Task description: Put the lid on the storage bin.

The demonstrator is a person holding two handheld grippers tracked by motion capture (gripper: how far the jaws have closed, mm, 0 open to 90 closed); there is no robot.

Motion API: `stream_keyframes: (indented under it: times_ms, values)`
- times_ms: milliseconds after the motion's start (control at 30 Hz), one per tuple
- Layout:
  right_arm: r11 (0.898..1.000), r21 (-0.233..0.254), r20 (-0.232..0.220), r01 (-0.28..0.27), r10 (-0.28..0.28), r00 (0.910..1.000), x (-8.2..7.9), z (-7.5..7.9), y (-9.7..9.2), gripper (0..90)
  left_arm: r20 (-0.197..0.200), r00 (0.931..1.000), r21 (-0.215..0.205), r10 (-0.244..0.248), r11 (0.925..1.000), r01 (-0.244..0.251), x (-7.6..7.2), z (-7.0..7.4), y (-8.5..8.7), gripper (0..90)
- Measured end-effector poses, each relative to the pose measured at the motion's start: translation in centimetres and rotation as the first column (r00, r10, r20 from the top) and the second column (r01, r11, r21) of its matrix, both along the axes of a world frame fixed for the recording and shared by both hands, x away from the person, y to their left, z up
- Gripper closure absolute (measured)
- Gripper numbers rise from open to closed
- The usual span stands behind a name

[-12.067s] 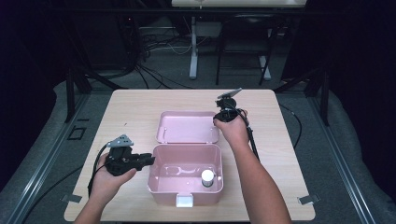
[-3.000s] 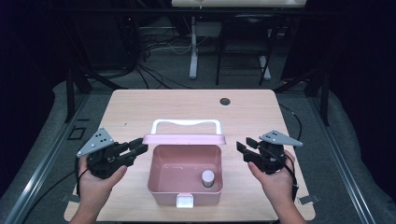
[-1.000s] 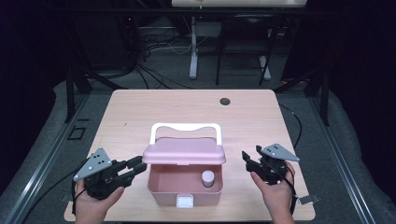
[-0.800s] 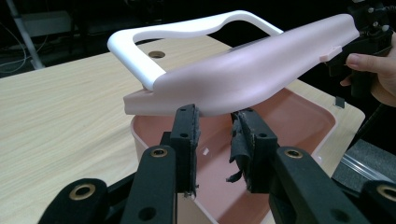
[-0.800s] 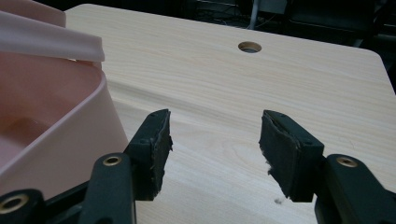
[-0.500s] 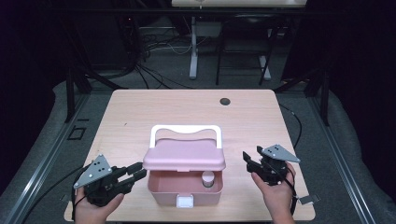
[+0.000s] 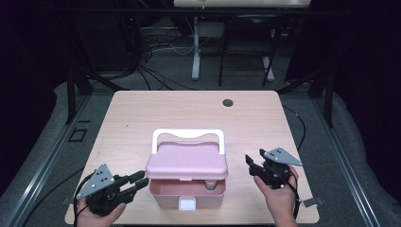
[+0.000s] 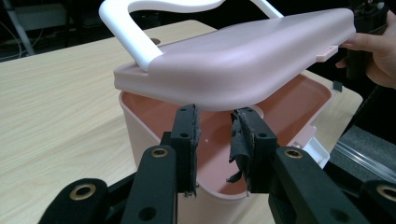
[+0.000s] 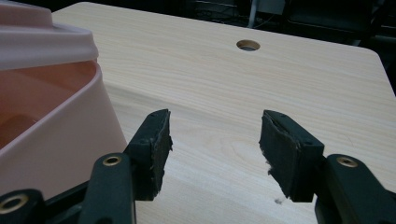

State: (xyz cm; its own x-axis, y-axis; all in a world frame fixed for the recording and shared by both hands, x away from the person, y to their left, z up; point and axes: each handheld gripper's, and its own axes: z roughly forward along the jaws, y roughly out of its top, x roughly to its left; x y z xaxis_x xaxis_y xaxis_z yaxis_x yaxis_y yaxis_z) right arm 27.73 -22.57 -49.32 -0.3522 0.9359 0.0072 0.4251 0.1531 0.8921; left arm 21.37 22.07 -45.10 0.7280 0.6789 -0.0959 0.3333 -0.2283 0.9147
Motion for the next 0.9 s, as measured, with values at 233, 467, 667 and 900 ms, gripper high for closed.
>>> stream_keyframes:
  times_ms: [233, 467, 667, 900]
  values:
    - [1.000, 0.002, 0.000, 0.001, -0.001, 1.0000, 0.0, -0.2, 0.0, 42.6, -0.010, 0.9999, 0.007, -0.004, 1.0000, 0.004, -0.3, -0.5, 0.1, 70.8]
    - [1.000, -0.001, -0.001, 0.001, -0.001, 1.0000, 0.0, -0.3, 0.0, 42.6, -0.009, 1.0000, 0.002, -0.003, 1.0000, 0.003, -0.6, -1.2, 0.1, 71.1]
    - [1.000, -0.005, -0.007, 0.000, 0.000, 1.0000, 0.0, -0.5, 0.0, 42.5, -0.005, 1.0000, 0.001, -0.002, 1.0000, 0.002, -0.7, -1.6, 0.1, 71.4]
    - [1.000, -0.004, -0.010, 0.003, -0.003, 0.9999, 0.1, -0.6, 0.0, 42.6, -0.015, 0.9999, 0.001, -0.005, 1.0000, 0.005, -0.9, -2.3, 0.1, 71.6]
